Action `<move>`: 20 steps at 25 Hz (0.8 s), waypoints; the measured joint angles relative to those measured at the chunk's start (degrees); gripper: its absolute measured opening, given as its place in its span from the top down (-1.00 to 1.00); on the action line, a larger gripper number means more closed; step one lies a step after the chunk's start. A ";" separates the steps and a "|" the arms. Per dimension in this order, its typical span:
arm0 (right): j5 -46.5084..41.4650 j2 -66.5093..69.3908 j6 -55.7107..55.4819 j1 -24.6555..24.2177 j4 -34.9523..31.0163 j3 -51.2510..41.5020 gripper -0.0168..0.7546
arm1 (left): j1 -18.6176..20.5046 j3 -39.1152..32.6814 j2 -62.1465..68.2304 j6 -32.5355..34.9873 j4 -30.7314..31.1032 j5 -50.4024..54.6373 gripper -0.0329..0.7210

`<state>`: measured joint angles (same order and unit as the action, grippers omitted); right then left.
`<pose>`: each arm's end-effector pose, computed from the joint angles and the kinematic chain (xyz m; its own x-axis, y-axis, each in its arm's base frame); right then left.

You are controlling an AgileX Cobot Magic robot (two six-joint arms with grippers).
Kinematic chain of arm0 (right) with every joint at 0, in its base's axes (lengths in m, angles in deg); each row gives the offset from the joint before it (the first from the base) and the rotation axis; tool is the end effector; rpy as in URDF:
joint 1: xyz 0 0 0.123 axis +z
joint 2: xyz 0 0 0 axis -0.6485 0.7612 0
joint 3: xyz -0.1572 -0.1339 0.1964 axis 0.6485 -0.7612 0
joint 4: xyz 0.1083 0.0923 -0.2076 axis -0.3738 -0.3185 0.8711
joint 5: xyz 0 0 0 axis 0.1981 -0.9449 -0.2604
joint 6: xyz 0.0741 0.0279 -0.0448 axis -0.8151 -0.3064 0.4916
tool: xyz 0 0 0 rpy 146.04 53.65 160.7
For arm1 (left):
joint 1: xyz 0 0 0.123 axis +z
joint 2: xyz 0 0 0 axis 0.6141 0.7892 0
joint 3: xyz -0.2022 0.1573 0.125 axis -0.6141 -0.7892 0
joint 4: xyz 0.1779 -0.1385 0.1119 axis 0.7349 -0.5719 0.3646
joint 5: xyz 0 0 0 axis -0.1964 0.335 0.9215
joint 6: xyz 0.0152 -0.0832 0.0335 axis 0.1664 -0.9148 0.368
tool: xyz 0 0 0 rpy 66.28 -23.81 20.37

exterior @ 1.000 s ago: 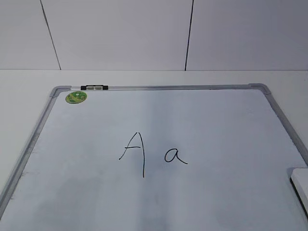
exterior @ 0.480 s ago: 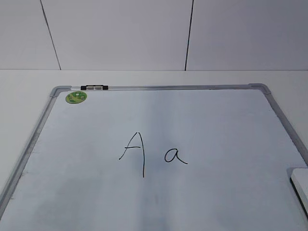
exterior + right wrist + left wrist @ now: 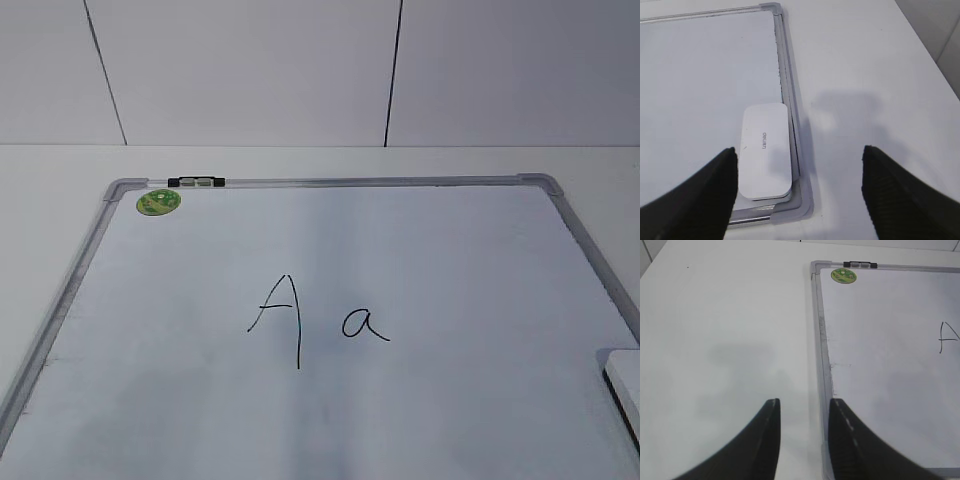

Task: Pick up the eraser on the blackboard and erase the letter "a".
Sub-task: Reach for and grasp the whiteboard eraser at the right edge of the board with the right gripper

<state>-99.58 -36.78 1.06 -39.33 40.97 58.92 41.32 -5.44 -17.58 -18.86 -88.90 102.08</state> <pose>-0.0126 -0.0131 0.2733 -0.5050 -0.0065 -0.8631 0.1049 0.9921 -0.0688 -0.0059 -0.0106 0.2769 -0.4945 -0.0993 -0.8635 0.0027 0.9933 -0.1158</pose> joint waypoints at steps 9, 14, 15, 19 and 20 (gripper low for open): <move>0.00 0.00 0.00 0.00 -1.96 0.00 -0.58 | 0.00 0.00 0.00 0.00 0.00 0.00 0.26; -0.16 1.51 2.20 0.00 -4.50 0.00 -0.62 | 0.00 0.00 0.00 0.00 0.00 0.00 0.26; -0.16 2.72 2.71 0.00 -5.41 0.00 -0.67 | 0.00 0.00 0.00 0.00 0.00 0.00 0.26; -0.78 10.65 4.18 0.00 -8.94 0.00 -0.78 | 0.00 0.00 0.00 0.00 0.00 0.00 0.26; -1.21 13.36 4.40 0.00 -9.63 0.22 -0.78 | 0.00 0.00 0.00 0.00 0.00 0.00 0.26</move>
<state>-100.79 -23.42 5.46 -39.33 31.34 59.14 41.32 -5.44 -17.58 -18.86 -88.90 102.08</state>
